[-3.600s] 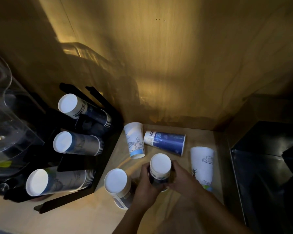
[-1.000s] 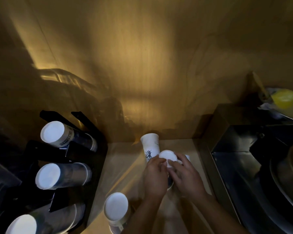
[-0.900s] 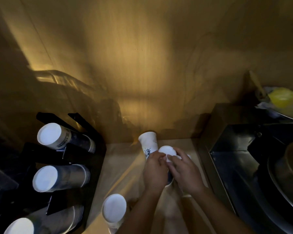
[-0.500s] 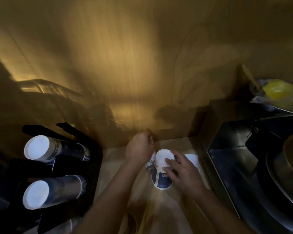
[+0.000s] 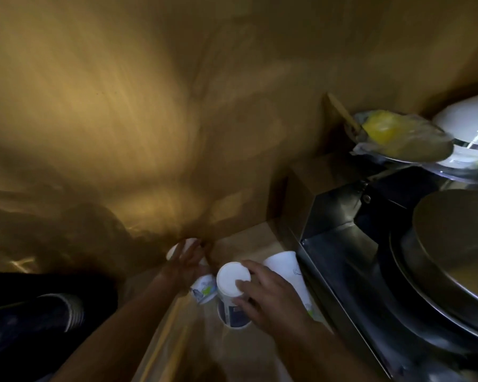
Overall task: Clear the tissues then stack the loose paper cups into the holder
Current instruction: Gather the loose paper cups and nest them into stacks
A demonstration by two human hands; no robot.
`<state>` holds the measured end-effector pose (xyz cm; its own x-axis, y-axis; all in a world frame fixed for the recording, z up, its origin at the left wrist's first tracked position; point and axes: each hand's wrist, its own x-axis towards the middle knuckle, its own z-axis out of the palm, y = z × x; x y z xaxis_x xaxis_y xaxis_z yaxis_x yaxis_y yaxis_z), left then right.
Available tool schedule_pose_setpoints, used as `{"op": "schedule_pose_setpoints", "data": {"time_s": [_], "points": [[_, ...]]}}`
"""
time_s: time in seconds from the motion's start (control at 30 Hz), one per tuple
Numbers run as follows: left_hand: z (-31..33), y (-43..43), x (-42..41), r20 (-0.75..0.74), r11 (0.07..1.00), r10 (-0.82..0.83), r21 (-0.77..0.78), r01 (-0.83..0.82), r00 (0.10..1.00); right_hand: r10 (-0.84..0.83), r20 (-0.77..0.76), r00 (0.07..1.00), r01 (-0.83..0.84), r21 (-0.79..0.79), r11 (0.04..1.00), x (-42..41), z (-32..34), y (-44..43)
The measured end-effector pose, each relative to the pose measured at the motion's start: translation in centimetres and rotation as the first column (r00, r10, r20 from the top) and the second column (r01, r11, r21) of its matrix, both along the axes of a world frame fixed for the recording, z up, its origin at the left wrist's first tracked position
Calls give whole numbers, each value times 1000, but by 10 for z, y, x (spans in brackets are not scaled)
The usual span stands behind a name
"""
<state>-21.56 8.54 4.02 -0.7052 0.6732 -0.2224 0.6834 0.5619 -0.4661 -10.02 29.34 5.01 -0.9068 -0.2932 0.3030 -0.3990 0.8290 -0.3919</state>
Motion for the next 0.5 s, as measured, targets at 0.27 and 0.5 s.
{"op": "schedule_pose_setpoints", "data": {"time_s": [0.27,0.5], "points": [[9,-11,-3,220,970,127,179,-167,967,-19,-13,1000,18,-70,997,2,1,-4],[42,-33,16,563,289,301,715,-636,770,0,-14,1000,-1,-89,996,2,5,-5]]}}
